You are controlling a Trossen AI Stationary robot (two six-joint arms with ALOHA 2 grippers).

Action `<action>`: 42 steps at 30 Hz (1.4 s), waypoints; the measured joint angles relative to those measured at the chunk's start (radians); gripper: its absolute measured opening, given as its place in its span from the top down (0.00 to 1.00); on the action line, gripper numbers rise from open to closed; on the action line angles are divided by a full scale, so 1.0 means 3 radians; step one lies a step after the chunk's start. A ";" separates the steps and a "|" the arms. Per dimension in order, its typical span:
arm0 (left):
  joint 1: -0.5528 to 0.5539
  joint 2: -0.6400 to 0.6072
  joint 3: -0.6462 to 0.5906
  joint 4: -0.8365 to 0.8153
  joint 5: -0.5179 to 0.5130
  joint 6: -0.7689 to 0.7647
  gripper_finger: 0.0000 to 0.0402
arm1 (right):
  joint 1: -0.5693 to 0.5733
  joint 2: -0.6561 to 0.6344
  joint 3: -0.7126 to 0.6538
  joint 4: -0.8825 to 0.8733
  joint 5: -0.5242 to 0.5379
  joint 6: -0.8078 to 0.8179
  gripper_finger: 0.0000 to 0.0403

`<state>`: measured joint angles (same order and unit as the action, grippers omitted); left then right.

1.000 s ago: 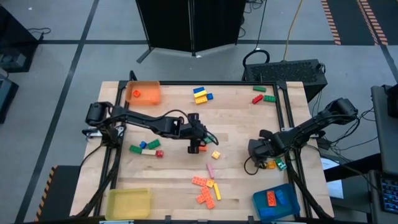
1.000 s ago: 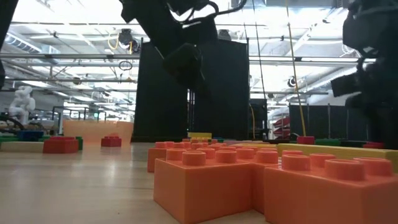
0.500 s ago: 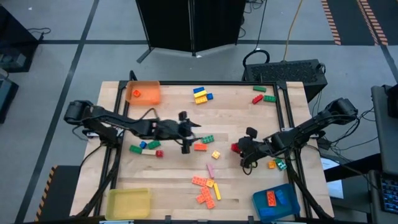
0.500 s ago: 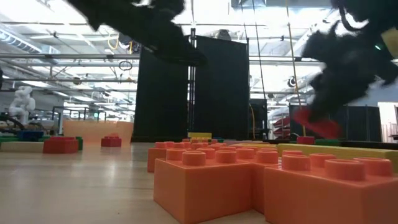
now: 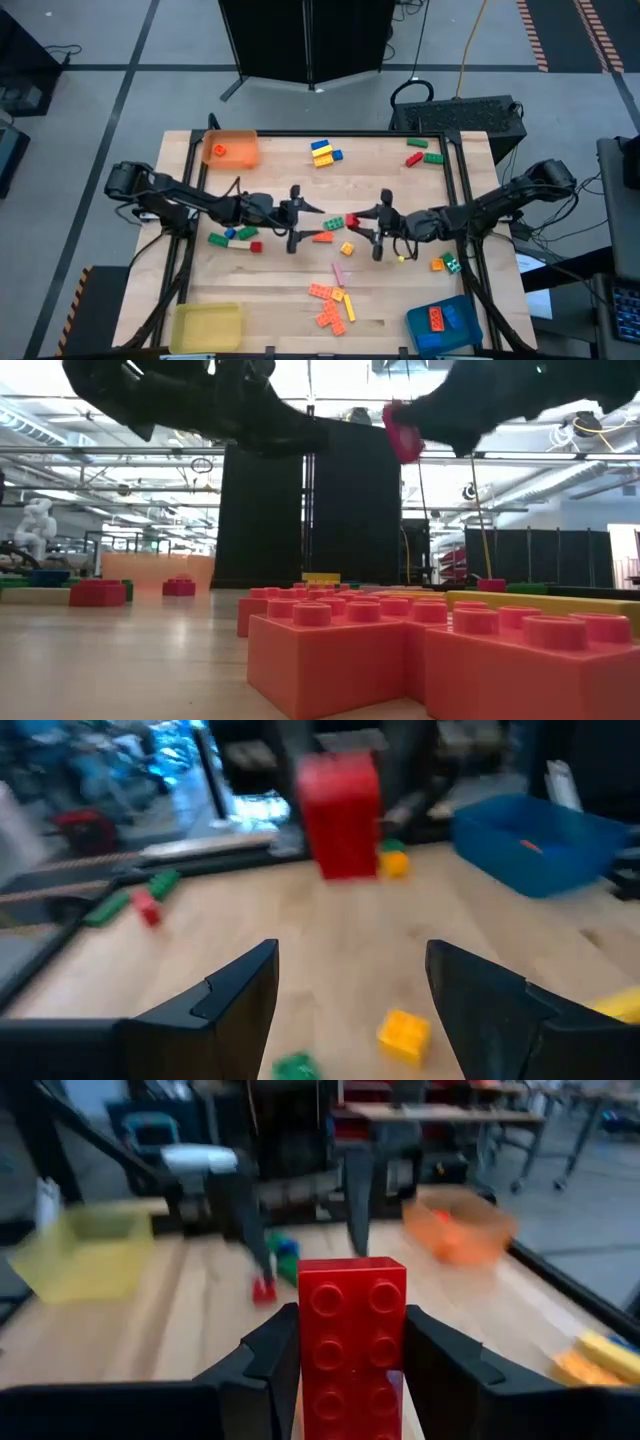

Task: Sort blocks by size
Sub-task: Put the red 8 stud game piece into the blue bin

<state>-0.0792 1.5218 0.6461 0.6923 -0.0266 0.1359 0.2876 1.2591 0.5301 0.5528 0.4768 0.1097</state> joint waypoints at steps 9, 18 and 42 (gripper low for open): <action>0.0000 0.0223 0.0005 0.0544 0.0089 -0.0004 0.37 | -0.0084 0.0000 0.0000 0.0218 -0.0214 -0.0088 0.65; 0.0000 0.0396 0.0009 0.0870 0.0096 -0.0089 0.36 | -0.0091 0.0000 0.0000 0.0394 -0.0214 -0.0254 0.65; 0.0066 0.0513 0.0255 0.0830 0.0119 -0.0086 0.15 | -0.0279 0.0660 -0.0001 0.1544 -0.0565 -0.0334 0.65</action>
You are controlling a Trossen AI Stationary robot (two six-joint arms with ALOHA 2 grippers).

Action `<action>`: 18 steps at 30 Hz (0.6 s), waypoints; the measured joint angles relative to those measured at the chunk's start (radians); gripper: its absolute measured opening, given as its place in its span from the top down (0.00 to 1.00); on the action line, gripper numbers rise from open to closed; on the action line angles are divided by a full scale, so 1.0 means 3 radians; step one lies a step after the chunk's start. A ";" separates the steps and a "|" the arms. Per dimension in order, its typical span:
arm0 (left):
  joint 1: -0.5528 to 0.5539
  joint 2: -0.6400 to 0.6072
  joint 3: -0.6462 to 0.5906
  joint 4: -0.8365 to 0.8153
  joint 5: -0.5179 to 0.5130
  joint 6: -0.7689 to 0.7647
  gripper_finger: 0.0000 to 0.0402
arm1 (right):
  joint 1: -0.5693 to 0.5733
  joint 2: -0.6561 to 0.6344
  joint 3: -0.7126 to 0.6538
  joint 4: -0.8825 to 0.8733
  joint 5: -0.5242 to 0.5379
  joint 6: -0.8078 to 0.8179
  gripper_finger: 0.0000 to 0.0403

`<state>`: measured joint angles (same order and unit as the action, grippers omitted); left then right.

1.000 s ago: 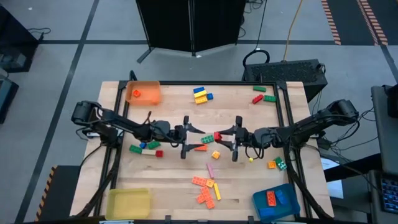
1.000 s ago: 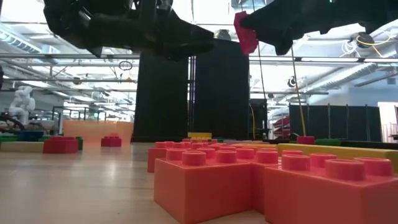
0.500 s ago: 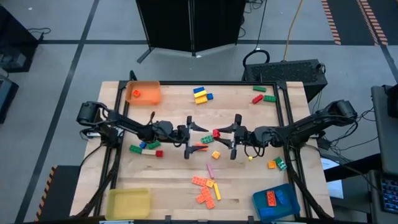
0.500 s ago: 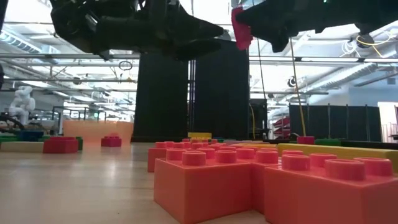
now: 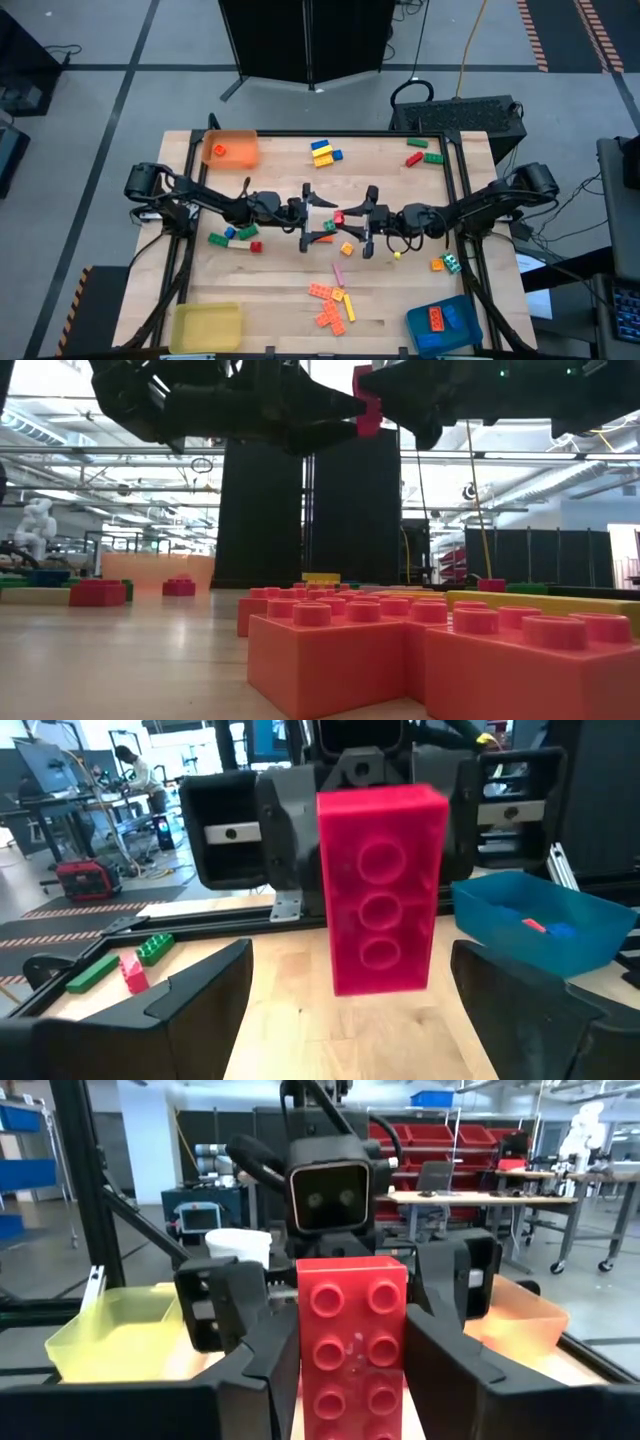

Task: Sort blocks by size
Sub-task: Put the red 8 stud game piece into the blue bin

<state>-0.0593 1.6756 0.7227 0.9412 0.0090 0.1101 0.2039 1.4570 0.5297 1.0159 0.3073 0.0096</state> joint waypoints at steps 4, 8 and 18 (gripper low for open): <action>0.0000 0.0000 0.0000 -0.0016 0.0009 0.0000 0.15 | 0.0003 -0.0038 0.0000 0.0030 0.0014 -0.0091 0.65; 0.0000 0.0000 0.0000 -0.0104 0.0018 0.0002 0.15 | 0.0063 -0.0186 0.0000 -0.0073 0.0034 -0.0144 0.65; 0.0000 0.0000 -0.0001 -0.0234 -0.0035 0.0029 0.15 | 0.0364 -0.0999 0.0001 -0.1830 0.0168 0.0619 0.65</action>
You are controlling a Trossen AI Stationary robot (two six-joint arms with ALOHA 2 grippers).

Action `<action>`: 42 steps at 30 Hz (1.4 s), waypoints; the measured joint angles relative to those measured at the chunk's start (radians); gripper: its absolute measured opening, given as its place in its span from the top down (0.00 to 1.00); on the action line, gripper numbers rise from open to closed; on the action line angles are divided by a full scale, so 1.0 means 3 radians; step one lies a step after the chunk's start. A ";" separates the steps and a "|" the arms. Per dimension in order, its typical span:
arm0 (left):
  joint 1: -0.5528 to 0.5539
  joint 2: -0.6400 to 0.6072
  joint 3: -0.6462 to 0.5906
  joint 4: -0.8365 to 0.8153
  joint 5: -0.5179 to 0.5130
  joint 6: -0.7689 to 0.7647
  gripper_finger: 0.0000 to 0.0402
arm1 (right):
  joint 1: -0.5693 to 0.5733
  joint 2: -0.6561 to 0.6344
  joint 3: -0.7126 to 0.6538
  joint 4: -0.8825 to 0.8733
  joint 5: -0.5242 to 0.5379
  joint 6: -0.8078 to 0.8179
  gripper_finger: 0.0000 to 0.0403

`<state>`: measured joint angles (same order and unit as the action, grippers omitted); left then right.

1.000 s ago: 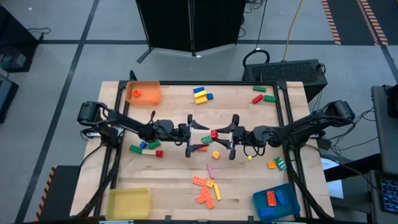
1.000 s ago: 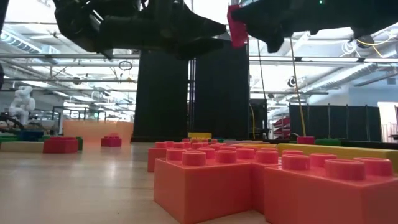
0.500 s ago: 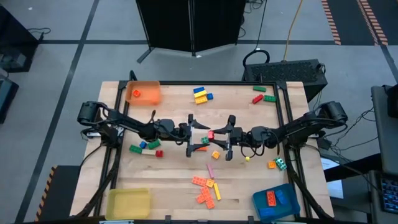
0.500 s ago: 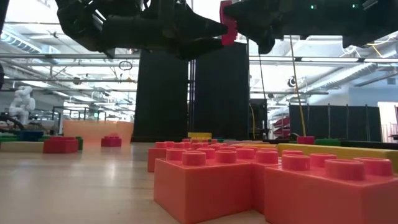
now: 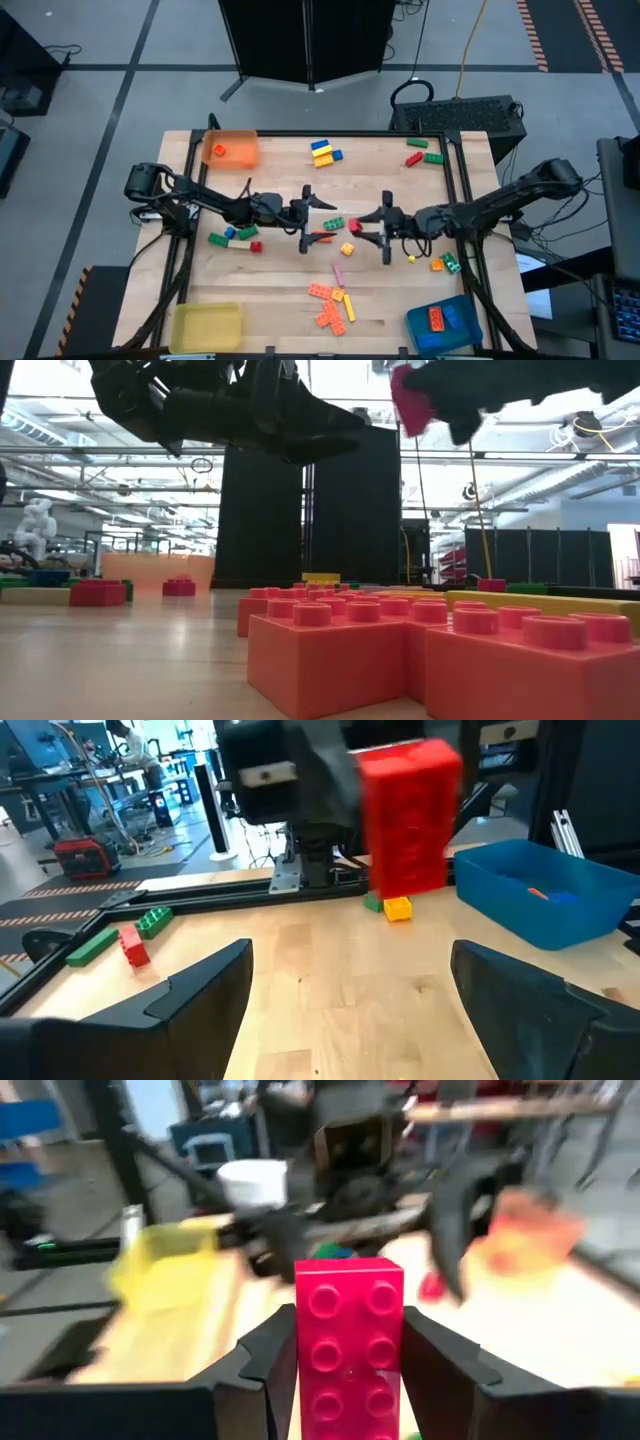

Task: Sort blocks by size
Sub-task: Put the red 8 stud game piece into the blue bin

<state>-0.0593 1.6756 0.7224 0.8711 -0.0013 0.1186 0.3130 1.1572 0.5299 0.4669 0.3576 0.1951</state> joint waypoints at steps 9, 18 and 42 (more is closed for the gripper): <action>0.0000 0.0000 0.0000 0.0006 -0.0010 0.0069 0.15 | 0.0441 -0.0287 0.0001 -0.0797 -0.0517 0.1021 0.65; 0.0000 0.0000 -0.0001 0.0008 -0.0011 0.0067 0.15 | 0.0908 -0.0285 0.0001 -0.1468 -0.1105 0.2328 0.65; 0.0000 -0.0001 -0.0003 -0.0181 -0.0011 0.0058 0.15 | 0.1967 -0.0139 0.0001 -0.2153 -0.1347 0.4949 0.65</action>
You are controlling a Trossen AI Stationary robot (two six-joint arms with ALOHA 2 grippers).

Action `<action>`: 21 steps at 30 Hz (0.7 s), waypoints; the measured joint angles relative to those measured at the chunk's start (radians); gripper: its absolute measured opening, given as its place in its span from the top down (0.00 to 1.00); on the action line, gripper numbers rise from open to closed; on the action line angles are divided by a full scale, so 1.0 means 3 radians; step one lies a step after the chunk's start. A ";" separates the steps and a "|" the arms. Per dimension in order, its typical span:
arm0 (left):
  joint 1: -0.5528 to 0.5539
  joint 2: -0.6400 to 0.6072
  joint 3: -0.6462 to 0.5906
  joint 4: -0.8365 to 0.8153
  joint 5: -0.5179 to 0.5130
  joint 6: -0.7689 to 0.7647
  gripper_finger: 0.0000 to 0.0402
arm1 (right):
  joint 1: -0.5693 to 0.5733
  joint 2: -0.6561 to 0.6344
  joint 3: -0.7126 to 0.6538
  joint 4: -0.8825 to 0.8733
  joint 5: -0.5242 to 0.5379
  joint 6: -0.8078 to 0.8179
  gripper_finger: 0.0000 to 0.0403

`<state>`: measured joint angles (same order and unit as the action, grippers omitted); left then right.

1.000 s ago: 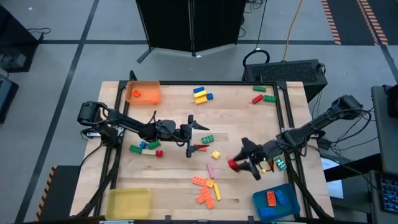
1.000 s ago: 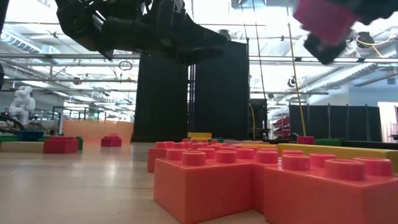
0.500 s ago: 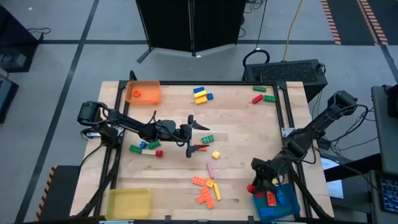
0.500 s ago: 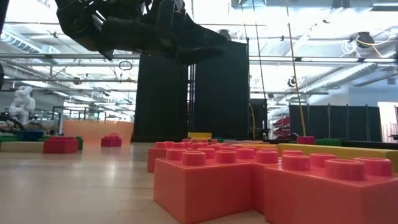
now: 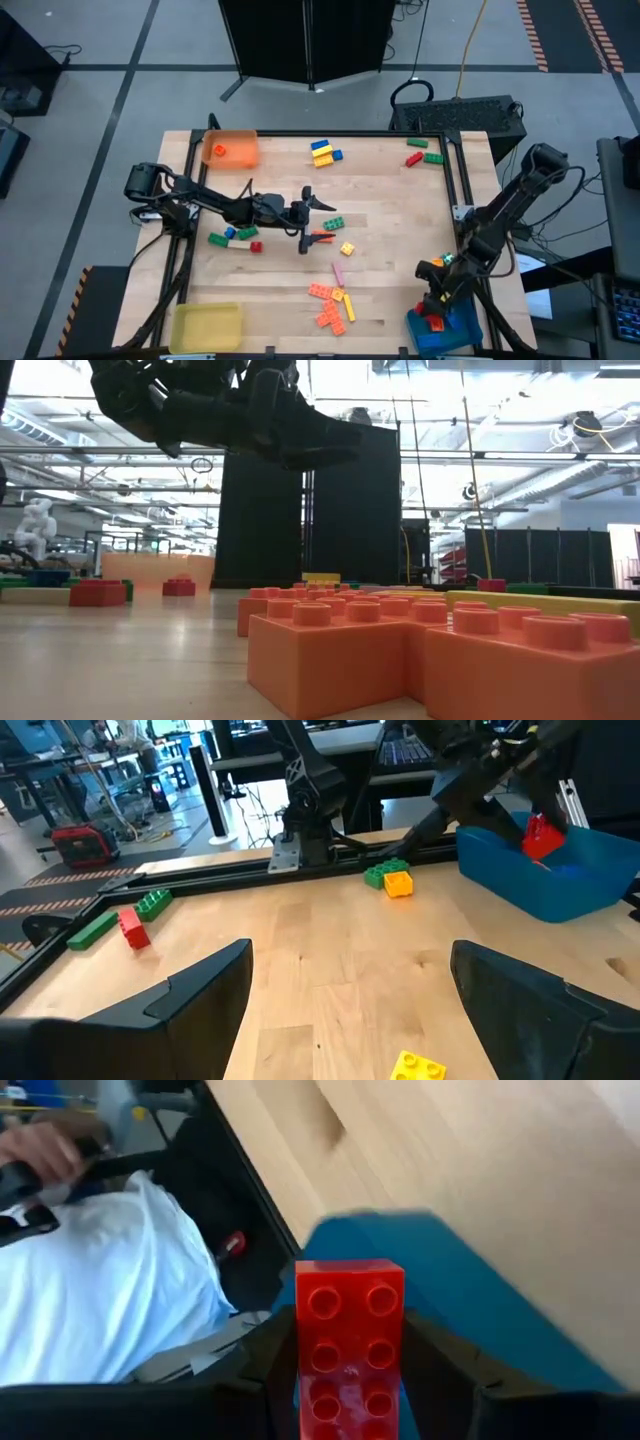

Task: Sort blocks by size
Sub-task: Put the red 8 stud game piece into the blue bin, then put the green 8 stud game piece into the blue bin

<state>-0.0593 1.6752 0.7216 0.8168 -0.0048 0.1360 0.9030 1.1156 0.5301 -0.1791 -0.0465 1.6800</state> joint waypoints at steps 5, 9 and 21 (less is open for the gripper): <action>0.0000 0.0000 0.0000 -0.0001 -0.0001 -0.0001 0.15 | 0.0159 0.0099 0.0000 0.0015 -0.0034 0.0194 0.65; 0.0000 0.0000 0.0000 -0.0001 -0.0011 -0.0003 0.15 | 0.0280 0.0112 0.0000 0.0073 -0.0027 0.0211 0.64; 0.0000 0.0000 0.0000 -0.0031 -0.0013 -0.0012 0.15 | 0.0368 0.0112 0.0001 0.0114 0.0296 0.0027 0.44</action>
<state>-0.0593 1.6752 0.7216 0.8074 -0.0087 0.1323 1.0134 1.1492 0.5304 -0.1448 0.0422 1.6881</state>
